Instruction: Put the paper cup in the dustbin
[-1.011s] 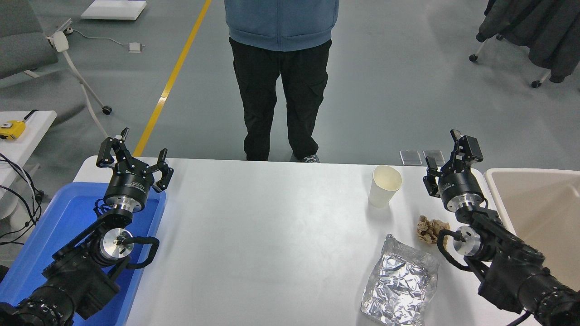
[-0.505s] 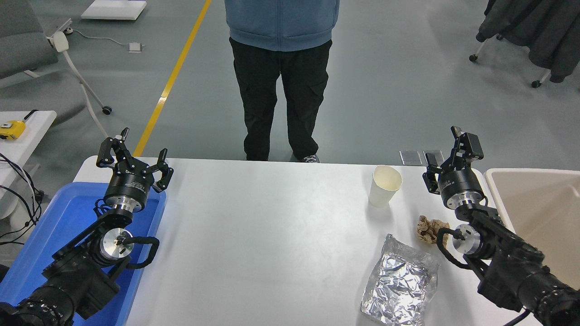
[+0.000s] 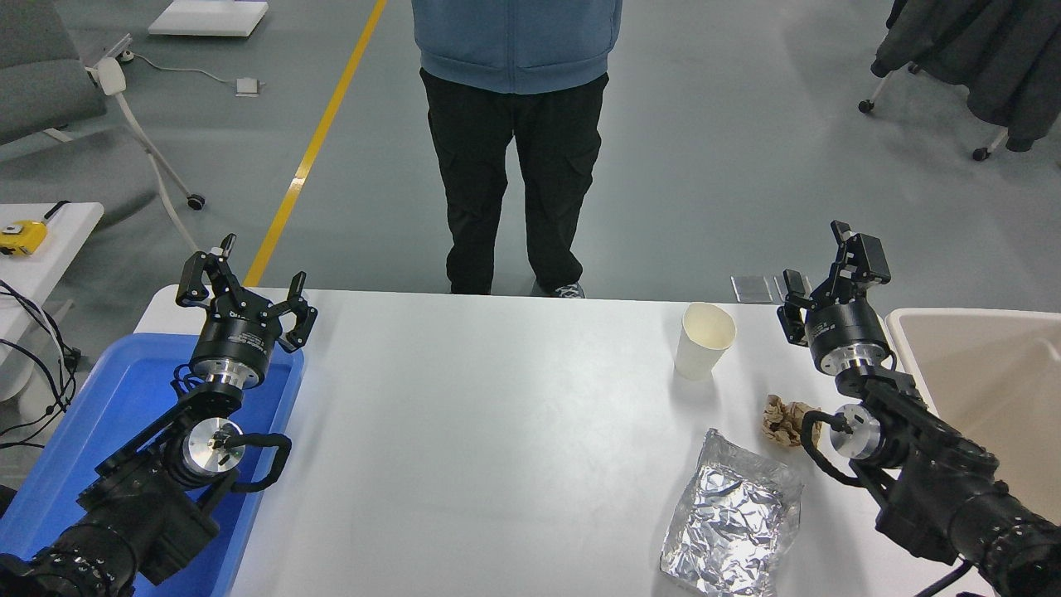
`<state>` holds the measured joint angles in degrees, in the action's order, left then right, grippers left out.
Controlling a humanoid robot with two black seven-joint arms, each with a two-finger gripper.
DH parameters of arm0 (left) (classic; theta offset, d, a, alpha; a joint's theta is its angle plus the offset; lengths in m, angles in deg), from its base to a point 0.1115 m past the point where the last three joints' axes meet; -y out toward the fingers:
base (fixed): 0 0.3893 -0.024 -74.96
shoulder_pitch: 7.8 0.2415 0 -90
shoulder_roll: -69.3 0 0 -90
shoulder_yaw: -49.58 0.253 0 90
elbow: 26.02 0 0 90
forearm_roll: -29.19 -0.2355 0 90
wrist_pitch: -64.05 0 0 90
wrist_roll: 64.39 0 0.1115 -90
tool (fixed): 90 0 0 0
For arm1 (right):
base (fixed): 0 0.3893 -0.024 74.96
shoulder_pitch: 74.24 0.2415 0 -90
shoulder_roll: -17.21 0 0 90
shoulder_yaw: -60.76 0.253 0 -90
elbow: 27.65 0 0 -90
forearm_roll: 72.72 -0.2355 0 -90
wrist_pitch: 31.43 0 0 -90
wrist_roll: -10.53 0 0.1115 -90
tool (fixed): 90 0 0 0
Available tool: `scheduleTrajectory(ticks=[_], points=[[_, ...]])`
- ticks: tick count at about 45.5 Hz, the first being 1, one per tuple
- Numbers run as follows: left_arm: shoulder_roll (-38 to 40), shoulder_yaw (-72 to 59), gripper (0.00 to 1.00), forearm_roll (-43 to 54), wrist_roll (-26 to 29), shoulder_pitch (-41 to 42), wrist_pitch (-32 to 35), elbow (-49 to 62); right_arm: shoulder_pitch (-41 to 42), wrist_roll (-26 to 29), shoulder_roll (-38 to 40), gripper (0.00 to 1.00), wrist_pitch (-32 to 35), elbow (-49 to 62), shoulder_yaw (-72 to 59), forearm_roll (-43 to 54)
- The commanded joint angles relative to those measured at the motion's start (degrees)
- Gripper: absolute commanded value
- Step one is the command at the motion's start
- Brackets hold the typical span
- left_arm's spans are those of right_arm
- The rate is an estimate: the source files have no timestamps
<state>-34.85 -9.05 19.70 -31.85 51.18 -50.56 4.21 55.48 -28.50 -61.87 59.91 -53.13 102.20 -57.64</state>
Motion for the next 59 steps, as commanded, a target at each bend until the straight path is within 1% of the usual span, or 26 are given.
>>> scheduleTrajectory(ticks=[1, 9, 12, 14, 20, 24, 30, 34, 39, 46, 48, 51, 55, 59], points=[[0.00, 0.00, 1.00, 0.00, -0.01, 0.00, 0.00, 0.00, 0.10, -1.05, 0.77, 0.99, 0.24, 0.08, -0.58, 0.04], [0.00, 0.00, 1.00, 0.00, -0.01, 0.00, 0.00, 0.00, -0.08, -0.43, 0.68, 0.99, 0.85, -0.71, -0.66, -0.05], [0.00, 0.00, 1.00, 0.00, -0.01, 0.00, 0.00, 0.00, 0.18, 1.14, 0.33, 0.99, 1.21, -0.80, -1.19, -0.05], [0.00, 0.00, 1.00, 0.00, -0.01, 0.00, 0.00, 0.00, 0.27, 2.64, 0.33, 0.99, 0.51, -1.24, -1.37, 0.04], [0.00, 0.00, 1.00, 0.00, -0.01, 0.00, 0.00, 0.00, 1.76, 3.87, 0.68, 0.99, -2.92, -2.03, -4.17, 0.92], [0.00, 0.00, 1.00, 0.00, -0.01, 0.00, 0.00, 0.00, 2.64, 7.38, 2.08, 0.99, -4.06, -3.69, -4.88, 0.74], [0.00, 0.00, 1.00, 0.00, -0.01, 0.00, 0.00, 0.00, 2.73, 13.62, 5.95, 0.99, -6.35, -11.16, -4.79, -0.05], [0.00, 0.00, 1.00, 0.00, -0.01, 0.00, 0.00, 0.00, 3.43, 15.56, 6.75, 0.99, -6.62, -11.87, -5.41, 0.65], [0.00, 0.00, 1.00, 0.00, -0.01, 0.00, 0.00, 0.00, 4.40, 15.39, 8.59, 0.99, -6.53, -12.93, -11.46, 2.14], [0.00, 0.00, 1.00, 0.00, -0.01, 0.00, 0.00, 0.00, 10.02, 16.09, 11.58, 0.99, -6.09, -13.98, -21.48, 4.34], [0.00, 0.00, 1.00, 0.00, -0.01, 0.00, 0.00, 0.00, 11.69, 17.93, 12.80, 0.99, -6.09, -15.12, -24.47, 4.78], [0.00, 0.00, 1.00, 0.00, -0.01, 0.00, 0.00, 0.00, 15.20, 23.02, 15.09, 0.99, -6.00, -18.28, -29.30, 5.92], [0.00, 0.00, 1.00, 0.00, -0.01, 0.00, 0.00, 0.00, 18.28, 29.00, 18.43, 0.99, -5.74, -22.85, -32.56, 7.15], [0.00, 0.00, 1.00, 0.00, -0.01, 0.00, 0.00, 0.00, 20.30, 31.21, 20.45, 0.99, -5.74, -24.79, -34.15, 8.64]])
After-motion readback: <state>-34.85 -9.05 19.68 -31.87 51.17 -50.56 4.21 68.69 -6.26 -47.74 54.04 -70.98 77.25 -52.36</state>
